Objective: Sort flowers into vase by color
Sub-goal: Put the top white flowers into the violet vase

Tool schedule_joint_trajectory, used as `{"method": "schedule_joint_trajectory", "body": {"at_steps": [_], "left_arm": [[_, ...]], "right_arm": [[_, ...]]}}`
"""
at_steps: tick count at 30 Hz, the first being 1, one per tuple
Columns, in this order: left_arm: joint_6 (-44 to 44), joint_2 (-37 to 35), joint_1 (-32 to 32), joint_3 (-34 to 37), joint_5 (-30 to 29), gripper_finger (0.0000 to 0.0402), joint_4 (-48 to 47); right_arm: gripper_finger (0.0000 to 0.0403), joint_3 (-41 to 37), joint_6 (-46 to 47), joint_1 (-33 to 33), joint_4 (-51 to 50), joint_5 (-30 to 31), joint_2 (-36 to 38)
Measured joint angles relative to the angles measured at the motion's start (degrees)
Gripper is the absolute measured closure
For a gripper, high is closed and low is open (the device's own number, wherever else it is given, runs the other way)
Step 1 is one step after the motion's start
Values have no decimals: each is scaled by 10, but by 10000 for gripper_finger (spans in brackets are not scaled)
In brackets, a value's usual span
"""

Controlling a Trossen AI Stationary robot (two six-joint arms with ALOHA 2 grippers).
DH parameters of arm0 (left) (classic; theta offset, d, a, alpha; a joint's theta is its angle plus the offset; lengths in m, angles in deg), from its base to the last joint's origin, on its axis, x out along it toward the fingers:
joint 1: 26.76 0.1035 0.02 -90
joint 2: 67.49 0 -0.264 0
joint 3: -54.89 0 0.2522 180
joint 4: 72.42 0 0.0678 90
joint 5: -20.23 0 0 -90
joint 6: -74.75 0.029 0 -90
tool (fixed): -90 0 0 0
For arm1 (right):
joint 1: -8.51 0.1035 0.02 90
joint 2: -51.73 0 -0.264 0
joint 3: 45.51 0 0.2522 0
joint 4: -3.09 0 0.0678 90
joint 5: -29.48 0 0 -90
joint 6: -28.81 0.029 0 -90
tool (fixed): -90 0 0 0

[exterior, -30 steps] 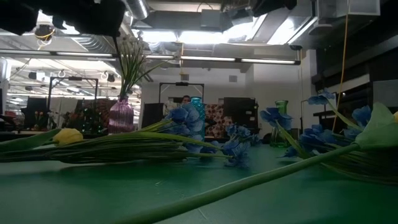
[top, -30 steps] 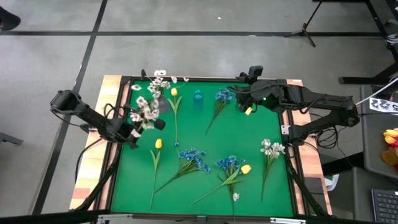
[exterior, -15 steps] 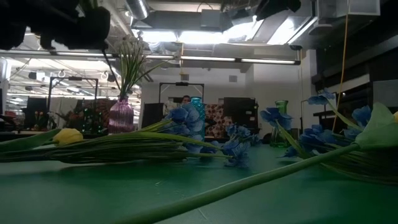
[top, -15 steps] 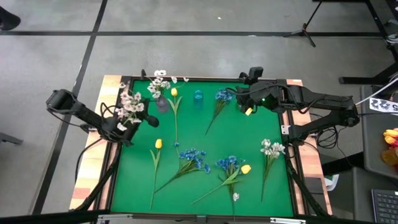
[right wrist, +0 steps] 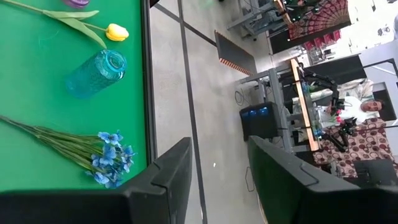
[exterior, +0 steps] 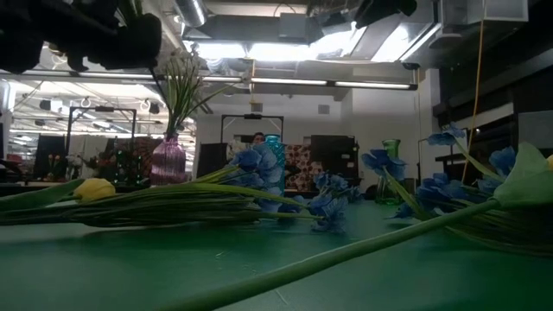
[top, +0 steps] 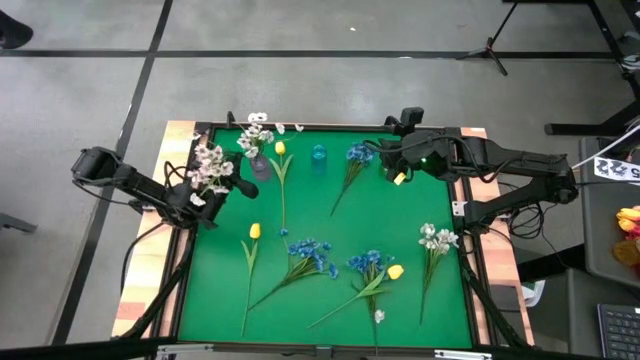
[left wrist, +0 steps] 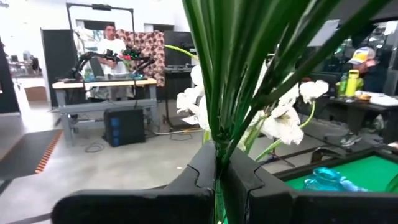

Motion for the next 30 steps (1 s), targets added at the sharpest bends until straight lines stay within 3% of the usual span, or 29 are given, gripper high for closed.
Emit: {"method": "schedule_joint_trajectory", "body": {"at_steps": [21,30], "left_arm": [[-69,0,13,-6,-9,400,-88],[24,-2,13,-74,-60,400,-89]], "right_arm": [[247,0,2,0,0,-12,0],[247,0,2,0,-2,-12,0]]}}
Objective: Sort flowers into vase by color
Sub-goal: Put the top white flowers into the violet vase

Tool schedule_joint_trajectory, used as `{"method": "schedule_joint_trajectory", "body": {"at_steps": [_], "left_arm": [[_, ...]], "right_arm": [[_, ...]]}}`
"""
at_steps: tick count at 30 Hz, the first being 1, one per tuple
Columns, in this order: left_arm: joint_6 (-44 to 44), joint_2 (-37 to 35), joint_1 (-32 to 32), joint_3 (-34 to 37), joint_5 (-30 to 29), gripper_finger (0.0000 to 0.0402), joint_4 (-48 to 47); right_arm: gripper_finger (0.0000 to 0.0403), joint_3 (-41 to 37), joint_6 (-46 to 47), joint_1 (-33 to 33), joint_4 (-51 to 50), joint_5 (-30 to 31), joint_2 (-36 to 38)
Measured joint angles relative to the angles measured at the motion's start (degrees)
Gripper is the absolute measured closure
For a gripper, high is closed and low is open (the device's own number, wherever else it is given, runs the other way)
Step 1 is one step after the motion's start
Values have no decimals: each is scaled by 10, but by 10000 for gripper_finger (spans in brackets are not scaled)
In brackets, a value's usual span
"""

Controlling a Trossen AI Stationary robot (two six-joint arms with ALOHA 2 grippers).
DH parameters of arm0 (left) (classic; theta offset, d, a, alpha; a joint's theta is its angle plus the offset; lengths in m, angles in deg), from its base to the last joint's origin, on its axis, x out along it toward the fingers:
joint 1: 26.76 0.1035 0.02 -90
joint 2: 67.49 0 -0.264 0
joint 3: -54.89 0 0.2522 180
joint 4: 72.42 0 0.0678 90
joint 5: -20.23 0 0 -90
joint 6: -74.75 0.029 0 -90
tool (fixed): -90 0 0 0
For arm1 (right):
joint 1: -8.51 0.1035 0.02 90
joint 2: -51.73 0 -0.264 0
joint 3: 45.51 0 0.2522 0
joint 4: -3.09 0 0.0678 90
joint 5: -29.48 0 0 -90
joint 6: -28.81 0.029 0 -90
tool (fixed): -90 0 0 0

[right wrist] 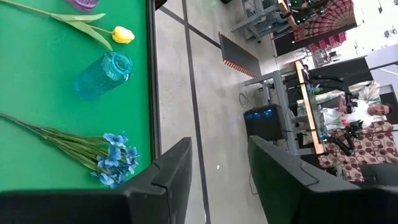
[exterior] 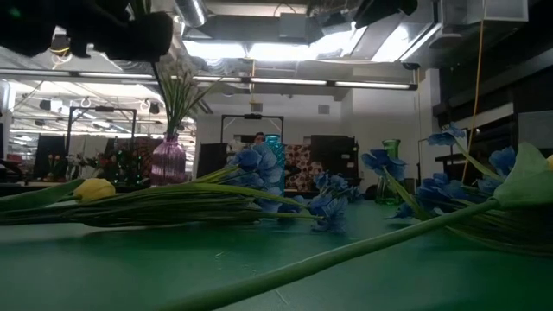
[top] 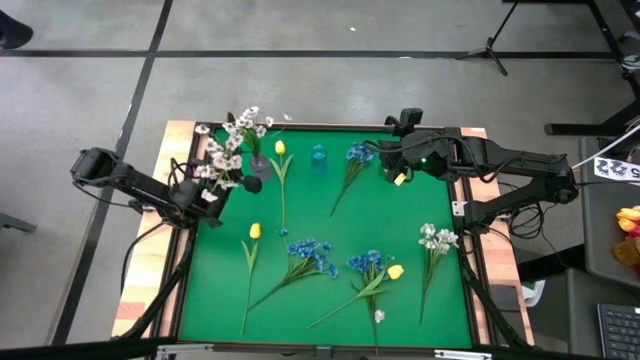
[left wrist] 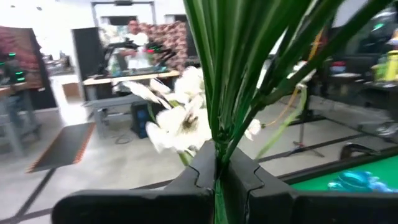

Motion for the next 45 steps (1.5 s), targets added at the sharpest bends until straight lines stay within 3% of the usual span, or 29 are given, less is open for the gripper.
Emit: {"method": "schedule_joint_trajectory", "body": {"at_steps": [7,20,25,32,36,45], "left_arm": [[39,0,-17,-47,-15,400,0],[12,0,-64,-51,-15,400,0],[30,-9,-111,-67,-15,400,4],[161,-49,-181,-130,-14,400,3],[173,-88,-218,-135,-9,400,3],[144,-174,-376,-135,98,400,-29]], "right_arm": [[247,0,0,0,0,0,0],[247,0,0,0,-1,0,0],[247,0,0,0,-1,0,0],[247,0,0,0,-1,0,0],[247,0,0,0,-1,0,0],[247,0,0,-1,0,0,0]]}}
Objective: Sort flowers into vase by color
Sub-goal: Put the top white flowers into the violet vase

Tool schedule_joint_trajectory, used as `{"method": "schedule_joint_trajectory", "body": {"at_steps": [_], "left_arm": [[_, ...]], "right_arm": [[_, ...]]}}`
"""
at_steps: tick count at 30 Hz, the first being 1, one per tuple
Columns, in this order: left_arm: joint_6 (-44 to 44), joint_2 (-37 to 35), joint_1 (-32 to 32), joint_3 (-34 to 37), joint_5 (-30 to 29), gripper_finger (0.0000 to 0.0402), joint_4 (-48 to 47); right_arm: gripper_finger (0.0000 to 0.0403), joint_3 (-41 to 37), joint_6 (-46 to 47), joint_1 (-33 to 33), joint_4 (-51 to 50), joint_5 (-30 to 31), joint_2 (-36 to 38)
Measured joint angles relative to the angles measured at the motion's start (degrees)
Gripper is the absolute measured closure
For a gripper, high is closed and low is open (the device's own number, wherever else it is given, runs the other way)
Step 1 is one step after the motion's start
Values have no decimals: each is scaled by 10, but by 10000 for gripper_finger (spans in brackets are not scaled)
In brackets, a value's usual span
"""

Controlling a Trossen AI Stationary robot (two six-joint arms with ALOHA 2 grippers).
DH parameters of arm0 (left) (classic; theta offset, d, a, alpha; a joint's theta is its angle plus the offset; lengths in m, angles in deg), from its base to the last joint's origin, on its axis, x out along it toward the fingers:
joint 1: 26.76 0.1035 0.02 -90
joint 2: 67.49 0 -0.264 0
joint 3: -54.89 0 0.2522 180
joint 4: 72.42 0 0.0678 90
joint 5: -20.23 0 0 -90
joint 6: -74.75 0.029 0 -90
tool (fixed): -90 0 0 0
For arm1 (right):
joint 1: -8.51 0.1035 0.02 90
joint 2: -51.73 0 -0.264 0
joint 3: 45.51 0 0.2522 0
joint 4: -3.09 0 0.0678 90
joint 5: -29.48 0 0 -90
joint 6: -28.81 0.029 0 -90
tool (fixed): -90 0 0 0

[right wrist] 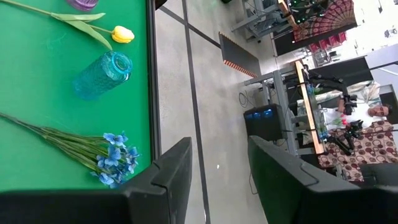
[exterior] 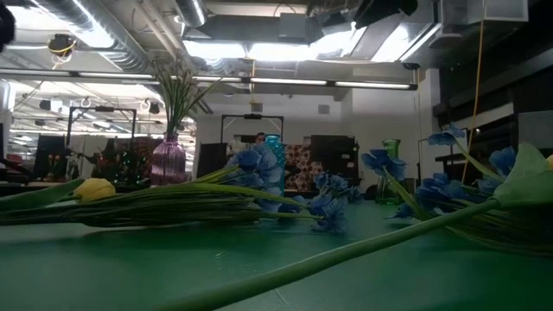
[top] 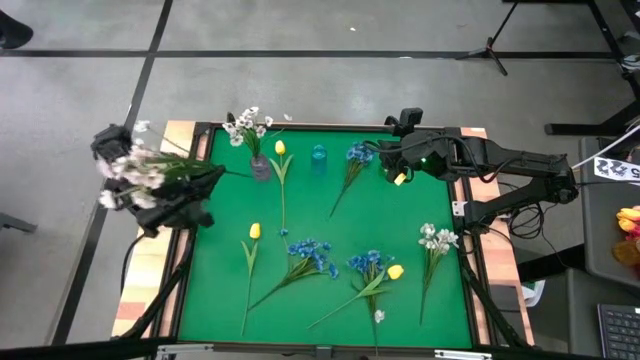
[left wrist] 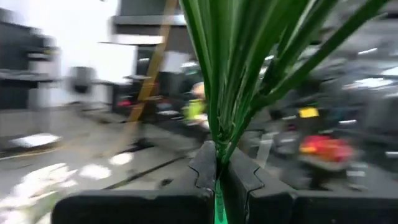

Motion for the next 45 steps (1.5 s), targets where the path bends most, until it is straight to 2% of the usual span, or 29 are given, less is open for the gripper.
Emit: {"method": "schedule_joint_trajectory", "body": {"at_steps": [2,6,8,11,15,17,21,24,27,30,34,38,42,45], "left_arm": [[-25,-22,-40,0,63,400,-41],[-105,-73,-89,-2,295,400,-165],[-145,-97,-96,-12,381,400,-238],[-207,-126,-92,-31,447,400,-341],[-237,-139,-68,-57,518,400,-408],[-247,-144,-49,-74,523,400,-448],[-325,-146,19,-118,479,400,-570],[-366,-141,86,-148,470,400,-653],[-447,-135,161,-162,421,400,-738],[-528,-115,241,-160,416,400,-810],[-598,-73,338,-156,450,400,-869],[-613,-21,420,-155,494,400,-885],[-609,14,492,-155,495,400,-901],[-615,29,533,-155,459,400,-946]], "right_arm": [[247,0,0,0,0,0,0],[247,0,0,0,0,0,0],[247,0,0,0,0,0,0],[247,0,0,0,0,0,0],[247,0,0,0,0,0,0],[247,0,0,0,0,0,0],[247,0,0,0,0,0,0],[247,0,0,0,0,0,0],[247,0,1,0,0,0,0],[247,0,6,0,0,0,0],[247,0,7,0,2,0,0],[247,0,8,0,2,0,0],[247,0,17,1,0,0,0],[247,0,17,1,-1,0,0]]}}
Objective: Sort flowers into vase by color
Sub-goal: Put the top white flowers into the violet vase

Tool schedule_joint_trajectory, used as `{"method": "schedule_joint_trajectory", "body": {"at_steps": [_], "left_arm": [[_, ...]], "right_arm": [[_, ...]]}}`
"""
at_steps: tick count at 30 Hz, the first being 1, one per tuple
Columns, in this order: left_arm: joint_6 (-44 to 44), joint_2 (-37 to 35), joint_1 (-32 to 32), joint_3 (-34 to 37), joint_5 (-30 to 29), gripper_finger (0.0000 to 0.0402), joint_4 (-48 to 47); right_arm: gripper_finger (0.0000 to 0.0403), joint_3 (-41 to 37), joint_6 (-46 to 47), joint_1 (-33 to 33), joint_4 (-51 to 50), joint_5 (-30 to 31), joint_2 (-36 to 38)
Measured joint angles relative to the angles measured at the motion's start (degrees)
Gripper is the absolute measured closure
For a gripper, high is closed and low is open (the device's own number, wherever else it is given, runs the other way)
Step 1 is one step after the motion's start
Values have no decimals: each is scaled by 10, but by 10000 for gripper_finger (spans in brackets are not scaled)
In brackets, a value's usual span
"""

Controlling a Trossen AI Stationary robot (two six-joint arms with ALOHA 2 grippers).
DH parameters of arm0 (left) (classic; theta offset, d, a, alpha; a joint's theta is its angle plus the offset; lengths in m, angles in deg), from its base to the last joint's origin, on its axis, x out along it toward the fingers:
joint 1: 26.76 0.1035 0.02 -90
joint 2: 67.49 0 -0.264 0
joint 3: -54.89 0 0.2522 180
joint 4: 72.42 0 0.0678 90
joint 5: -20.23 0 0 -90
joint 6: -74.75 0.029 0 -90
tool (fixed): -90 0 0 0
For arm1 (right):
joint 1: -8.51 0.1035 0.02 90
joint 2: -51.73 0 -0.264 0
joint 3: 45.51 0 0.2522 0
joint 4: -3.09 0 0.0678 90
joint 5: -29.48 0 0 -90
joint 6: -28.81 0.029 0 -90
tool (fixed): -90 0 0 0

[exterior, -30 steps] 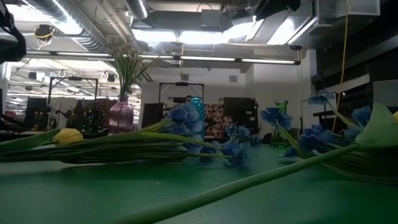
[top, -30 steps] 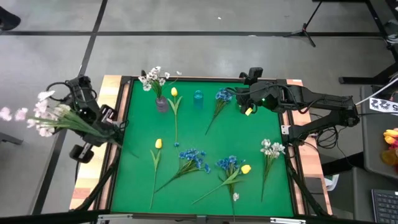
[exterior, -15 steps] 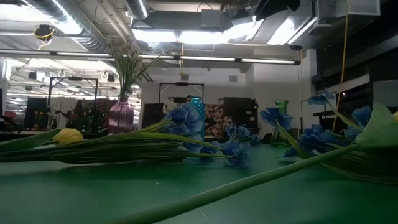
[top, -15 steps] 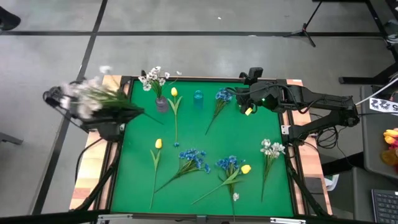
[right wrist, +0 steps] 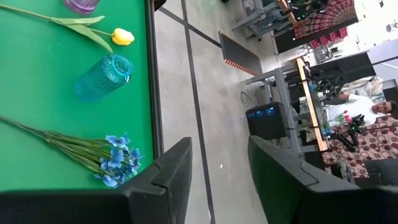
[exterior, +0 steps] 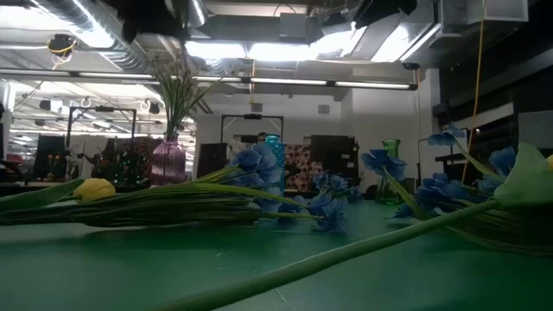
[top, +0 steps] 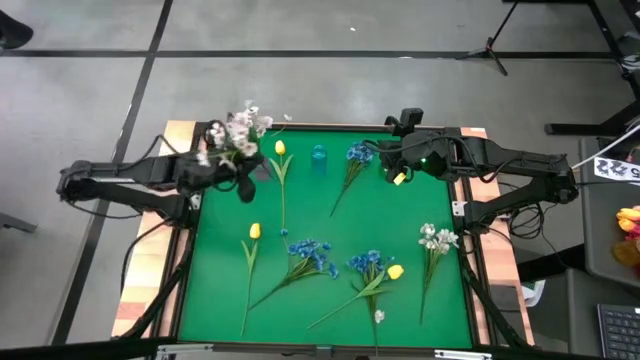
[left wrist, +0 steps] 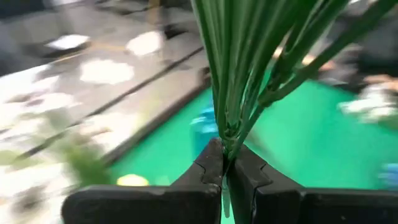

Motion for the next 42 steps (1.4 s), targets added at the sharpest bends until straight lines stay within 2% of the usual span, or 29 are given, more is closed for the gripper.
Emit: {"method": "schedule_joint_trajectory", "body": {"at_steps": [4,8,13,22,28,42], "left_arm": [[-15,-1,25,8,-61,400,-26],[18,-27,24,61,-87,400,46],[16,-64,24,127,-138,400,74],[47,-87,31,126,-144,400,92],[44,-46,55,131,-144,401,90],[-14,33,58,131,-134,401,86]], "right_arm": [[247,0,0,0,-4,0,0],[247,0,0,0,-4,0,0],[247,0,0,0,-3,0,0],[247,0,0,0,-3,0,0],[247,0,0,0,-3,0,0],[247,0,0,-1,-18,0,0]]}}
